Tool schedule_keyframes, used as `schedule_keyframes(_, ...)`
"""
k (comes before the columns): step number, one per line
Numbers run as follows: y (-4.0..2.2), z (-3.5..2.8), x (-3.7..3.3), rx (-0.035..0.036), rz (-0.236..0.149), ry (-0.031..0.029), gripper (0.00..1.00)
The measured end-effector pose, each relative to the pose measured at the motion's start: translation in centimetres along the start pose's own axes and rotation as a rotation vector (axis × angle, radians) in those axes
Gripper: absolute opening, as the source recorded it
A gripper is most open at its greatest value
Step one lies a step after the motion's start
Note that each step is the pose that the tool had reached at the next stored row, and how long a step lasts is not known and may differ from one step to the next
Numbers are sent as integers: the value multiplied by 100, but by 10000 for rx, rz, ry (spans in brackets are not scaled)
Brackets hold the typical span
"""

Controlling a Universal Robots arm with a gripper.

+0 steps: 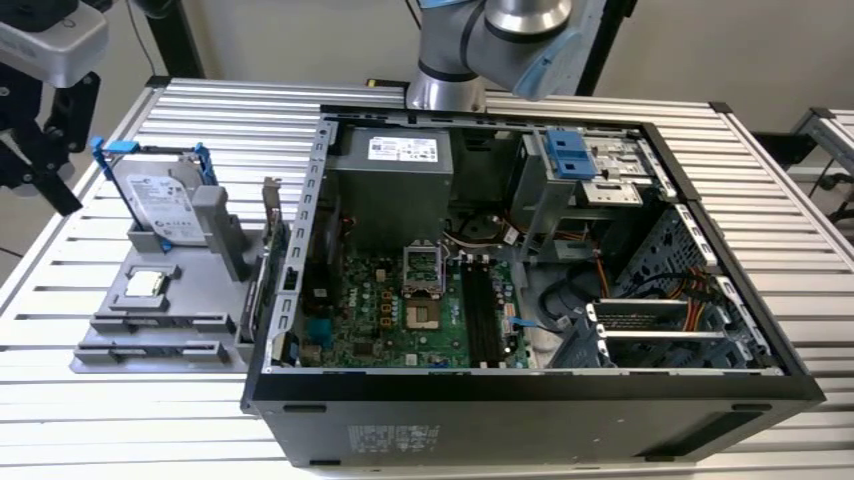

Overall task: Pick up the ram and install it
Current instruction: 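Pick up the ram and move it above insertion slot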

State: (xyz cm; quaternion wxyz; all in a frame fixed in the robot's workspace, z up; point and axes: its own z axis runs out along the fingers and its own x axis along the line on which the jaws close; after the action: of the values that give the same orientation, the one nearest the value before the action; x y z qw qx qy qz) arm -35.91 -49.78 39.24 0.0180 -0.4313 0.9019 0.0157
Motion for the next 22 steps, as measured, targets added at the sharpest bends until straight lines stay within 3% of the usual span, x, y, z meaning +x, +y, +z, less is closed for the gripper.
schedule_keyframes(22,0,3,0,-186,-4012,51,0)
